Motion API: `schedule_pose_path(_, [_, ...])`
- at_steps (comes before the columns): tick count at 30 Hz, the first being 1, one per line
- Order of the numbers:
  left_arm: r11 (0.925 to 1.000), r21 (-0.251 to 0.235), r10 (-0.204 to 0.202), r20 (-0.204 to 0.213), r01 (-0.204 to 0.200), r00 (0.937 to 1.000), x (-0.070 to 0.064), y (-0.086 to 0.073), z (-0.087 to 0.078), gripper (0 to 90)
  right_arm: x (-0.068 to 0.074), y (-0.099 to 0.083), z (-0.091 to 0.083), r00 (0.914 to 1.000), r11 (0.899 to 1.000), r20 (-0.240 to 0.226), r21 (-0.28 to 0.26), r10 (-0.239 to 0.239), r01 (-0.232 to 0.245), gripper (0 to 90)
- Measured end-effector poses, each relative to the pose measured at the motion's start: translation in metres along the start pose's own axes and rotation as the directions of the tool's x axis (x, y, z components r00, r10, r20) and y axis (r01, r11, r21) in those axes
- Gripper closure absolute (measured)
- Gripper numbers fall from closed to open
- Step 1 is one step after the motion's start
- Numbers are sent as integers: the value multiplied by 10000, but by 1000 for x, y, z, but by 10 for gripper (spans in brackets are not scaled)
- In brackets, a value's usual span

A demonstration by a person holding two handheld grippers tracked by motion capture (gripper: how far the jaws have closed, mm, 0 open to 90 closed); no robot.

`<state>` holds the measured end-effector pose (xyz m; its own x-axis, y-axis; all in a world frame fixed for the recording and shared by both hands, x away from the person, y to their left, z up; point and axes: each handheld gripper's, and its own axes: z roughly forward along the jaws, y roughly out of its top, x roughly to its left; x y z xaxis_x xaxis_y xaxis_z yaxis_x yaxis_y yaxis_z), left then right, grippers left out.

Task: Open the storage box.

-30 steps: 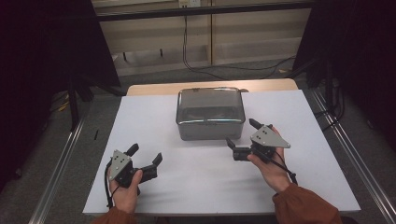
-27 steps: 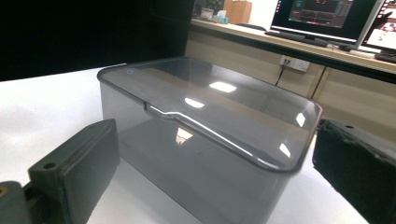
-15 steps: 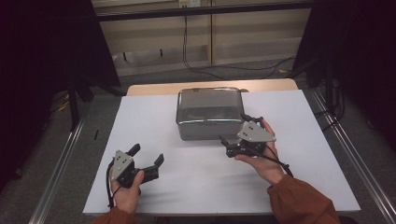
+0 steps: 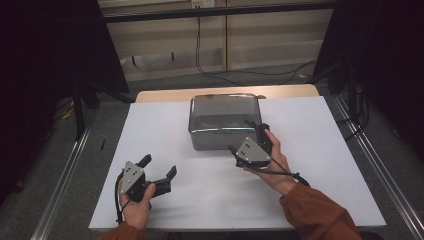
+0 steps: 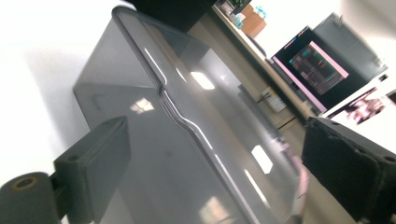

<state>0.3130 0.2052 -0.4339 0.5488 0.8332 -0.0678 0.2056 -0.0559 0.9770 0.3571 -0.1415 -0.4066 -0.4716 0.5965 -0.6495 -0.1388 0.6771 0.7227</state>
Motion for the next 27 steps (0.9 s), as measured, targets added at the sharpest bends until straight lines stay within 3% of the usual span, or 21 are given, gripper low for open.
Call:
schedule_pose_path(1, [10000, 0, 0, 0, 0, 10000, 0, 0, 0, 33, 0, 0, 0, 10000, 10000, 0, 0, 0, 0, 82])
schedule_pose_path(2, [10000, 16, 4, 10, -4, 10000, 0, 0, 0, 33, 3, 2, 2, 9981, 9982, 103, 60, -600, 600, 108])
schedule_pose_path(5, [10000, -14, -28, -20, 28, 10000, 0, 0, 0, 33, 5, 5, 4, 9960, 9959, -6, 128, -896, 896, 123])
schedule_pose_path(9, [10000, 17, 12, -33, -12, 10000, 1, 0, -1, 33, 12, 10, 7, 9860, 9864, 281, -19, -1641, 1642, 156])
schedule_pose_path(10, [10000, 19, 5, -29, -5, 10000, 1, 0, -1, 33, 13, 11, 8, 9797, 9804, 379, 28, -1968, 1968, 162])
schedule_pose_path(11, [10000, 19, 5, -29, -5, 10000, 1, 0, -1, 33, 13, 11, 8, 9797, 9804, 379, 28, -1968, 1968, 162])
schedule_pose_path(12, [10000, 25, 18, -15, -18, 10000, 1, 0, -1, 33, 14, 11, 9, 9759, 9769, 447, 74, -2135, 2134, 166])
schedule_pose_path(13, [10000, 24, 22, -11, -22, 10000, 1, 0, -1, 33, 17, 12, 11, 9626, 9651, 696, 71, -2617, 2618, 199])
schedule_pose_path(16, [10000, 8, -7, -34, 7, 10000, 1, 0, -1, 33, 20, 12, 14, 9456, 9496, 882, 141, -3130, 3130, 236])
schedule_pose_path(17, [10000, 8, -7, -34, 7, 10000, 1, 0, -1, 33, 20, 12, 14, 9456, 9496, 882, 141, -3130, 3130, 236])
schedule_pose_path(19, [10000, 30, -10, -19, 11, 10000, 1, 0, 0, 33, 23, 11, 16, 9358, 9398, 861, 282, -3418, 3407, 242])
schedule_pose_path(21, [10000, 21, -3, 17, 3, 10000, 1, 0, 0, 33, 24, 10, 17, 9382, 9416, 796, 323, -3367, 3352, 251])
schedule_pose_path(22, [10000, 66, 40, 51, -40, 10000, 0, 0, 0, 33, 27, 9, 19, 9280, 9301, 676, 534, -3664, 3634, 297])
schedule_pose_path(23, [10000, 66, 40, 51, -40, 10000, 0, 0, 0, 33, 27, 9, 19, 9280, 9301, 676, 534, -3664, 3634, 297])
schedule_pose_path(26, [10000, 57, 55, 39, -55, 10000, 0, 0, 0, 33, 30, 7, 22, 9099, 9113, 637, 718, -4099, 4055, 367])
schedule_pose_path(27, [10000, 57, 55, 39, -55, 10000, 0, 0, 0, 33, 30, 7, 22, 9099, 9113, 637, 718, -4099, 4055, 367])
